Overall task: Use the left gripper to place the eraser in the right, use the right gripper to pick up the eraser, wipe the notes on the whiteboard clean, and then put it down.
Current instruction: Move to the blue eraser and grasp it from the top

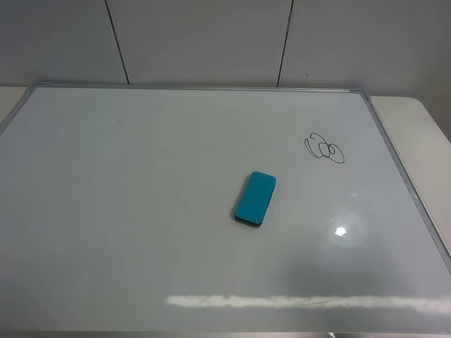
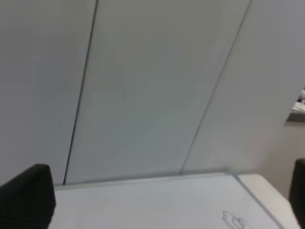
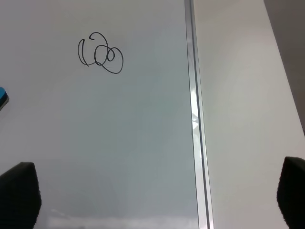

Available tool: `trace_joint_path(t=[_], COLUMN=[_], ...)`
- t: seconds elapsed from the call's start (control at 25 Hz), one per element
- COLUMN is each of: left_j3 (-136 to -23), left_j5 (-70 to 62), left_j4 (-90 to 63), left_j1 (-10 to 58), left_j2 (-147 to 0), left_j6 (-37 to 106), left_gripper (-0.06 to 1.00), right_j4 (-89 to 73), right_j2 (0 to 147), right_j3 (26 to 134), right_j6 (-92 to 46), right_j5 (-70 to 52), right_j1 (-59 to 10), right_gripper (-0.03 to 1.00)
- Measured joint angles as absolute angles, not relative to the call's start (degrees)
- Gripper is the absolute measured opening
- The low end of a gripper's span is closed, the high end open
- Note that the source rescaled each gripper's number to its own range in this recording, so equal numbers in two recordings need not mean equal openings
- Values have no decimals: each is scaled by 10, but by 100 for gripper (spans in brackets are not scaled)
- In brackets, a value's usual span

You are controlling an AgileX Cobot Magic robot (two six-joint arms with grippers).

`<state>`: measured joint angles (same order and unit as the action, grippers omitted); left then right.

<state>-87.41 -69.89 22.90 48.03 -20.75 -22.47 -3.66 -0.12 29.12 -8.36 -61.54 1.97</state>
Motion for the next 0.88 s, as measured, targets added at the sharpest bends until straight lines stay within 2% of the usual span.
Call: trace_joint_path(t=[0.24, 0.44, 0.6, 0.72, 0.76, 0.88], left_j3=[-695, -484, -349, -306, -306, -301], left_j5=[-699, -698, -644, -620, -620, -606], left_j4=[211, 192, 106, 51, 51, 48], left_j1=[455, 310, 191, 110, 110, 38], left_j2=[-146, -86, -21, 2, 2, 3], left_j6=[-214, -211, -211, -204, -204, -173], left_gripper=[100, 100, 100, 100, 100, 100], right_j4=[-37, -37, -37, -37, -37, -37], right_j2=[-1, -1, -1, -1, -1, -1], right_j3=[291, 291, 291, 291, 291, 291], right_j6=[-84, -84, -84, -84, -84, -84], right_j5=[-615, -615, -615, -615, -615, -615], right_j1=[20, 20, 20, 20, 20, 20], right_gripper=[100, 100, 100, 100, 100, 100])
